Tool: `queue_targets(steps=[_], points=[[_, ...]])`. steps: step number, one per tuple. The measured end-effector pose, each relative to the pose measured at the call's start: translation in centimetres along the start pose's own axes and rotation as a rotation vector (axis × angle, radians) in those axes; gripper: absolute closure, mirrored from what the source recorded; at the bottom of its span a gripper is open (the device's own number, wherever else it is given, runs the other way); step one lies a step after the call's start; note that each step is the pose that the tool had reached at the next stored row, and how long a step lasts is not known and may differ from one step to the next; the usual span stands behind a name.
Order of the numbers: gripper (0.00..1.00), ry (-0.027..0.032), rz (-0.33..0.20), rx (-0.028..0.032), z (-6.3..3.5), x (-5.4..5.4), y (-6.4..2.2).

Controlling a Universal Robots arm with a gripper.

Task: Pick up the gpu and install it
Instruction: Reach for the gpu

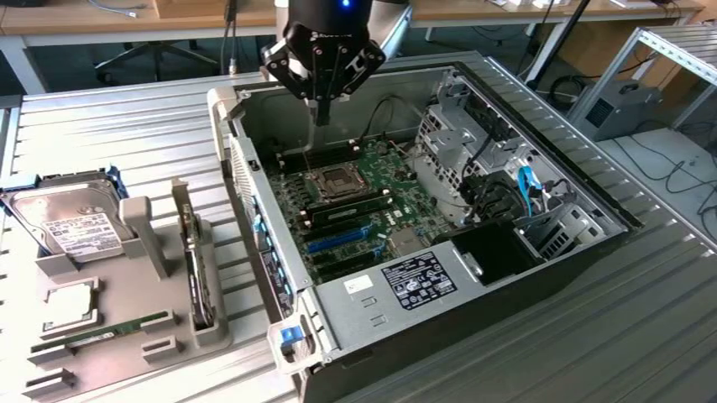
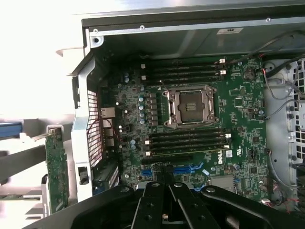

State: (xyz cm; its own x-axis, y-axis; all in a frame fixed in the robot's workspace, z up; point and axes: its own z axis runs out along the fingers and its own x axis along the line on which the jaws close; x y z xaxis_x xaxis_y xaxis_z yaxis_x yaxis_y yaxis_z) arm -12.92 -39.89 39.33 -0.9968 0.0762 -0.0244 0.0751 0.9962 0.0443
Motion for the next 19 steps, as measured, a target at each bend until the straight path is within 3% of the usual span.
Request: queue_targets(steps=[19], points=[[0.89, 0.0000, 0.000, 0.0000, -0.01, 0.40, -0.03]])
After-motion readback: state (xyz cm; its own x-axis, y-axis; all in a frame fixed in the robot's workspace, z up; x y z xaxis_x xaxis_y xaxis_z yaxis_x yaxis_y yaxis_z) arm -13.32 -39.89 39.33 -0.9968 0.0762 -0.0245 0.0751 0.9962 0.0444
